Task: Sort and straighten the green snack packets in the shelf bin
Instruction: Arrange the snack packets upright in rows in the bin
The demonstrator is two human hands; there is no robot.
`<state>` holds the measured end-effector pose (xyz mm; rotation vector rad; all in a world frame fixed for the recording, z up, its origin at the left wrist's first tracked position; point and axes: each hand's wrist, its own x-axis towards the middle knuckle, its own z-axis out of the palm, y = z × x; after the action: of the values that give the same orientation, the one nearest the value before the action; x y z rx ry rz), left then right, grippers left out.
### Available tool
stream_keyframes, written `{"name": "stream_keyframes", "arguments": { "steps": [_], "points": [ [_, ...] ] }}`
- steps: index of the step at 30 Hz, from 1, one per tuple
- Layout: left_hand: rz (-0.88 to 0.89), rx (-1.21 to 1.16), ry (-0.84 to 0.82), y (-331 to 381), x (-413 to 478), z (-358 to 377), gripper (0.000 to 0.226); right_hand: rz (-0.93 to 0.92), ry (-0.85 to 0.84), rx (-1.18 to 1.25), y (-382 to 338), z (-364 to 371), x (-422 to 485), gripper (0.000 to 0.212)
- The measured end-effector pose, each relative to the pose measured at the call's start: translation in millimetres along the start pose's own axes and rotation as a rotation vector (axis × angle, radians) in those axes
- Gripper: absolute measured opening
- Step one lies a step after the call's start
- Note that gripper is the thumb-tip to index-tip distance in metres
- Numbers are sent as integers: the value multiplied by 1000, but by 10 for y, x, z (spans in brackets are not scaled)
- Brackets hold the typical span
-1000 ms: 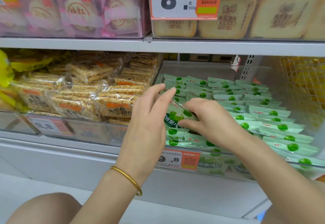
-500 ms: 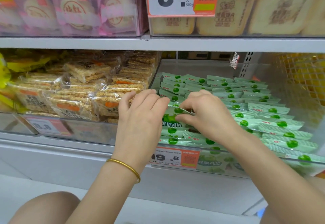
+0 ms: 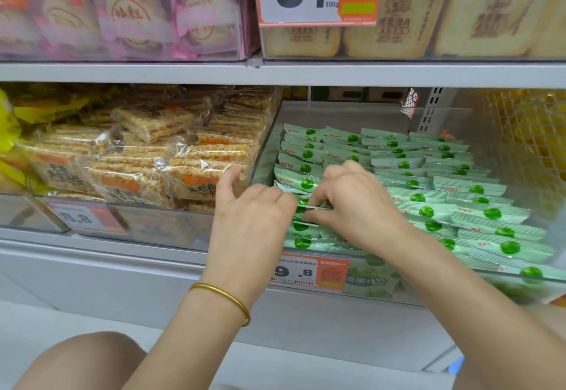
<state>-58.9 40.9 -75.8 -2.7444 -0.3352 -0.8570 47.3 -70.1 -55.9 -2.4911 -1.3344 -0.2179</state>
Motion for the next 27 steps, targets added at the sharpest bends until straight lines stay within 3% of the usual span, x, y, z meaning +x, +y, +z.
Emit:
{"name": "stream_keyframes", "arguments": {
  "steps": [3,6,10,13,15,19,23,27],
  "points": [
    [-14,-11,-51,2,26,-20,25,10,64,-18,41,-17,-34,23],
    [18,-14,-99,17,37,-14,25,-9,-5,-16,12,12,-24,20],
    [1,-90,29,16,34,-13,23,21,-86,115,104,-48,2,17],
    [46,-206,91,63,58,-49,33,108,66,291,212,-120,40,8],
    [66,-300,5,125,23,-4,34,136,144,285,251,-123,97,7],
    [6,-416,-183,159,-26,64,46,75,37,228,201,-33,165,10],
    [2,-436,-258,165,-58,-4,62,6,-17,71,156,34,190,20],
    [9,-429,-306,178,-86,-24,63,5,40,161,154,76,202,10]
  ]
}}
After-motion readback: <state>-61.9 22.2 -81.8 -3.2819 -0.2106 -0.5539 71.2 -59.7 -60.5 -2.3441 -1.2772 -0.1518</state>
